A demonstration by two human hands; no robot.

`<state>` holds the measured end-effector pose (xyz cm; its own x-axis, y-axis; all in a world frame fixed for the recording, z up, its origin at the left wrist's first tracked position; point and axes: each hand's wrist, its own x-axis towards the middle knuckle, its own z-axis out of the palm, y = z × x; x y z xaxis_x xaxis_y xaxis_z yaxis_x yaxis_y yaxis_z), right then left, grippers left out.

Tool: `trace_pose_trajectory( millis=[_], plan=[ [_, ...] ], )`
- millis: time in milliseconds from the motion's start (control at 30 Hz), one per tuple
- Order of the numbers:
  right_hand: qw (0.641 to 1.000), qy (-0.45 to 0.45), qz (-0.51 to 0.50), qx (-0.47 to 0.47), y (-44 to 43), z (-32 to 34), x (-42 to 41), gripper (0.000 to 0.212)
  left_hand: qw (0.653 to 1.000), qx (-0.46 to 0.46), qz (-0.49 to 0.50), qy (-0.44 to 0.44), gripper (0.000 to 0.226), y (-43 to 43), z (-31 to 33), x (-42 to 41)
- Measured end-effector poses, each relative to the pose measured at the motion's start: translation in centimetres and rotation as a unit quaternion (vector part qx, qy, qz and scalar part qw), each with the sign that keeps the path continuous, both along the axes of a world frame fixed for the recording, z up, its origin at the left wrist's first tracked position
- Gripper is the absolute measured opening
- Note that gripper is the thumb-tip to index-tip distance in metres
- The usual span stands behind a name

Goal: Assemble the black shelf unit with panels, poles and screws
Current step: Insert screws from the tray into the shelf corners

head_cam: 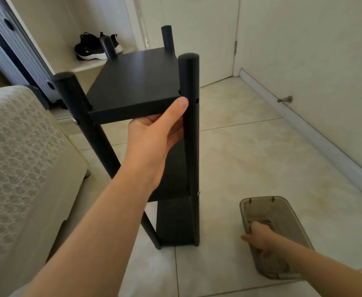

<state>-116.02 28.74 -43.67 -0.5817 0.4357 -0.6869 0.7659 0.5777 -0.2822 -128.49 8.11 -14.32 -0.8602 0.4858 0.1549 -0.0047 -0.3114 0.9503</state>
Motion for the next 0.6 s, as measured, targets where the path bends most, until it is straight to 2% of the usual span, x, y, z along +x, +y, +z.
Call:
trace_pose_trajectory(
  millis=[100,167,300,467,600],
  plan=[
    [1.000,0.006,-0.005,0.001,-0.6,-1.1,-0.2,0.040,1.000,-0.003,-0.001,0.000,0.029,0.2,-0.1,0.0],
    [1.000,0.020,0.007,-0.015,-1.2,-1.5,-0.6,0.037,1.000,-0.001,0.003,-0.002,0.028,0.4,-0.1,0.1],
    [0.994,0.055,-0.001,-0.099,-3.1,-2.6,-1.5,0.050,1.000,0.009,0.008,-0.004,0.015,0.9,-0.2,0.5],
    [0.982,0.060,-0.032,-0.175,-4.3,-3.3,-2.6,0.024,1.000,0.006,0.018,-0.009,0.007,1.2,-0.3,0.6],
    [0.990,0.068,-0.020,-0.125,-3.2,-3.9,-3.1,0.017,1.000,0.008,0.012,-0.012,0.015,1.1,-0.4,0.4]
  ],
)
